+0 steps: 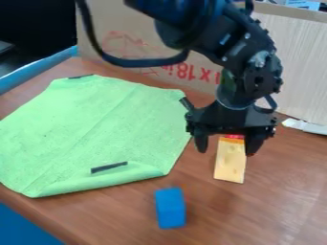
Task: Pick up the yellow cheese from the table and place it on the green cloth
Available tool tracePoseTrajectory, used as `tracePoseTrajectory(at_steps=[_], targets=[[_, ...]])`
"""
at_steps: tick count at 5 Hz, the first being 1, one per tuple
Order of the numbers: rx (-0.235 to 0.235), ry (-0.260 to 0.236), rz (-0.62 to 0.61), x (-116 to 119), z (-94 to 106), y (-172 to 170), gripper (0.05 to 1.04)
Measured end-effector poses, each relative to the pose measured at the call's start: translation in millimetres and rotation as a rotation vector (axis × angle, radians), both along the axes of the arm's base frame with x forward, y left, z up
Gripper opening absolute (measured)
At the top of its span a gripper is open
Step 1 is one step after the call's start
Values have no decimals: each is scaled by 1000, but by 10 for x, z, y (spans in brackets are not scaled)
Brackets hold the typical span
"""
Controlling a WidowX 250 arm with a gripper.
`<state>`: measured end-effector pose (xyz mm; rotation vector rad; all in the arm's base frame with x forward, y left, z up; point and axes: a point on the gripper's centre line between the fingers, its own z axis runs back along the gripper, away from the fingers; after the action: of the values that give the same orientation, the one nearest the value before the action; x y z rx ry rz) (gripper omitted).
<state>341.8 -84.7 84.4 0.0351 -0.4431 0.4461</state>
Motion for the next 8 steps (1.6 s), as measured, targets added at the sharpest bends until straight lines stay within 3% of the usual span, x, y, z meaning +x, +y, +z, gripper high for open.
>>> tracePoseTrajectory(at_steps=[4,5,6,7,8], targets=[[6,31,59,179,-229,-13,999],[27,62,64,165,-322,64,951],[20,72,68,180,-323,134,756],[15,83,58,162,-338,138,754],[-11,65,51,121,-199,219,754]])
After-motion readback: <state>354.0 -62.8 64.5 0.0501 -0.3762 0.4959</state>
